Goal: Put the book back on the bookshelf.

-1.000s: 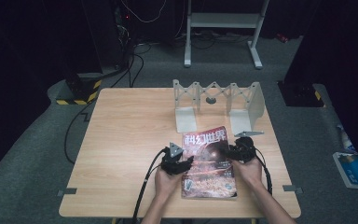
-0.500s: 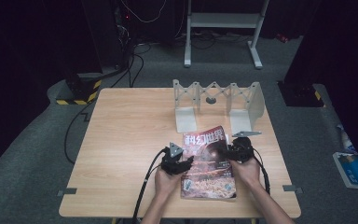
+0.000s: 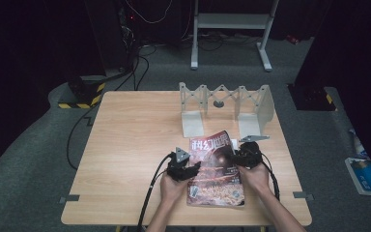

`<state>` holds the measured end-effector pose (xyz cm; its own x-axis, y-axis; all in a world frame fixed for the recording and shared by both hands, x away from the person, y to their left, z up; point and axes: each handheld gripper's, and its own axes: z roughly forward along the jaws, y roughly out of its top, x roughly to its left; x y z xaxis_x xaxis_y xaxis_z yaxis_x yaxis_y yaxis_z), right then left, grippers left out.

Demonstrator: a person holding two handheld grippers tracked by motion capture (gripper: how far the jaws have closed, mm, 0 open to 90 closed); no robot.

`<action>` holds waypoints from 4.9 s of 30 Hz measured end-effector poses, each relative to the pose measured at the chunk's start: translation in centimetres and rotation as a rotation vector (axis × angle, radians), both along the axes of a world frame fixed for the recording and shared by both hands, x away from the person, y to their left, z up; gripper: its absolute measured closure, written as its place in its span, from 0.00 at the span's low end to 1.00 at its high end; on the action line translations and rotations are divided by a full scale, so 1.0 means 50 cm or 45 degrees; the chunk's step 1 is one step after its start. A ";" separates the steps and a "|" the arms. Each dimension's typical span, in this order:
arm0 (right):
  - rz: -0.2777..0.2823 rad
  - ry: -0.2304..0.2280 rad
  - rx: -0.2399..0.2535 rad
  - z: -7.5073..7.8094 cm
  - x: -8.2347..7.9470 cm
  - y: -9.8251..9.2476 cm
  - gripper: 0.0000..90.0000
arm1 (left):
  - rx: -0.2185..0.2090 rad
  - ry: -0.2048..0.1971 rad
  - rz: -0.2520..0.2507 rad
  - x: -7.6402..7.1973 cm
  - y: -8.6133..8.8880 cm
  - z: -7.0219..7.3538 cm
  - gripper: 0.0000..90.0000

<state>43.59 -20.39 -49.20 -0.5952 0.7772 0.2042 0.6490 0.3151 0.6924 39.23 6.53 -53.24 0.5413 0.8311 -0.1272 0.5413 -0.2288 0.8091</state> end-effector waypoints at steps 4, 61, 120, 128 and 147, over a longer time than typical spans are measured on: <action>0.021 0.003 -0.002 0.001 -0.001 0.001 0.84 | -0.008 0.009 -0.001 0.001 0.005 0.001 0.47; 0.200 -0.262 0.134 0.091 -0.075 0.019 0.93 | -0.265 0.095 -0.054 0.010 0.037 0.010 0.30; -0.060 -0.029 -0.221 -0.035 0.004 -0.036 0.90 | -0.251 0.119 -0.067 0.009 0.040 0.007 0.63; 0.029 -0.070 -0.232 -0.038 0.001 -0.030 0.94 | -0.272 0.127 -0.060 0.011 0.045 0.009 0.50; 0.118 -0.134 -0.249 -0.043 -0.004 -0.012 0.99 | -0.271 0.192 -0.072 0.039 0.042 0.009 0.45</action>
<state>43.41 -21.00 -51.37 -0.6760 0.7368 -0.0117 0.5386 0.5048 0.6746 41.18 8.62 -52.81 0.5474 0.7461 -0.3791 0.6510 -0.0950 0.7531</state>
